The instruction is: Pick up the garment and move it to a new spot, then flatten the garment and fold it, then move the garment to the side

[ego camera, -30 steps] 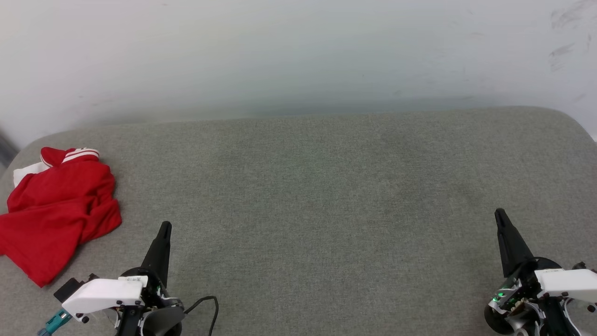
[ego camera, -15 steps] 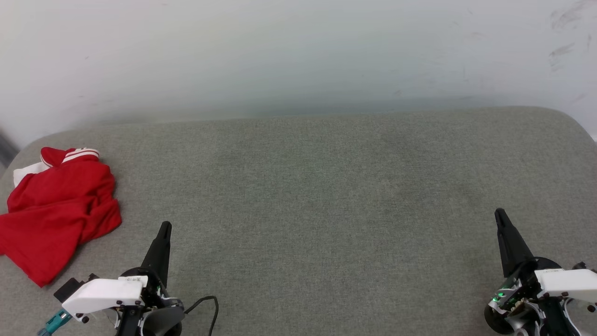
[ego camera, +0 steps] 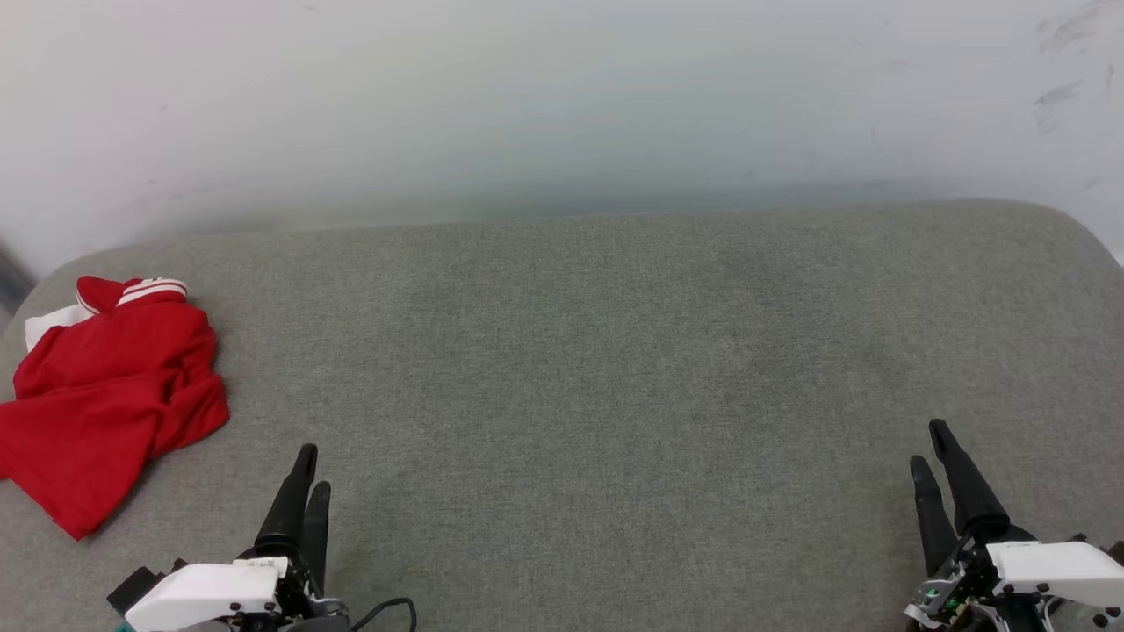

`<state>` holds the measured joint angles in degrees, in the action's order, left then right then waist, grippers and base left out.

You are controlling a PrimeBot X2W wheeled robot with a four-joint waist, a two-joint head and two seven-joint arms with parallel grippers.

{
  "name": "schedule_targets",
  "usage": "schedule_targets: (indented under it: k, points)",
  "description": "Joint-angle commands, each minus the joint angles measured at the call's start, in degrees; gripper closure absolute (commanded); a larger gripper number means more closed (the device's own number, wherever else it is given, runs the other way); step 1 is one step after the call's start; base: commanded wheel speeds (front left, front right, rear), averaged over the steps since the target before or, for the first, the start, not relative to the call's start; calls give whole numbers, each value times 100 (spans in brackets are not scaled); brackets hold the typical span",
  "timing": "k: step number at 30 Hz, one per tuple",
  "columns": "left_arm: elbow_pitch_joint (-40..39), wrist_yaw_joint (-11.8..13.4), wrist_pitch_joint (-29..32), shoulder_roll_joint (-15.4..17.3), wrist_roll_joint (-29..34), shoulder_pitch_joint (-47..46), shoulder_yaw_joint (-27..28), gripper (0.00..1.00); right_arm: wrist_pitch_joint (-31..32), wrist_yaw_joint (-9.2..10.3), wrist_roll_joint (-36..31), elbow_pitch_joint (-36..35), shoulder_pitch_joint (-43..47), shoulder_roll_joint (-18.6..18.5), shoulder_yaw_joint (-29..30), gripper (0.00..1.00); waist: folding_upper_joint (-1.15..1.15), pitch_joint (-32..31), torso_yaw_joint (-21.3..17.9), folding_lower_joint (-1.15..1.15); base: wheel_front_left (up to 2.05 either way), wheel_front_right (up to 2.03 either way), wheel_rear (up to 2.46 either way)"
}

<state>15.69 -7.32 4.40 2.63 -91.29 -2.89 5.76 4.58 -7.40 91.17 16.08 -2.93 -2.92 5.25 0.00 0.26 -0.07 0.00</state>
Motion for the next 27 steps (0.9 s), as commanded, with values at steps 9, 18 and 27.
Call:
schedule_targets:
  k: [9,18,27]
  points:
    - [-238,-5,-274,12,433,61,51,0,-276,-9,-624,-168,-31,-2,-48,0,0,6,-12,0,0,0,0]
    - [-450,-7,-490,14,1142,120,288,0,-494,-9,-1653,-334,-43,-2,81,0,0,20,-27,0,0,0,0]
    - [-905,-9,-689,17,2236,187,319,0,-697,-10,-3393,-795,-74,-1,112,0,0,50,-51,0,0,0,0]
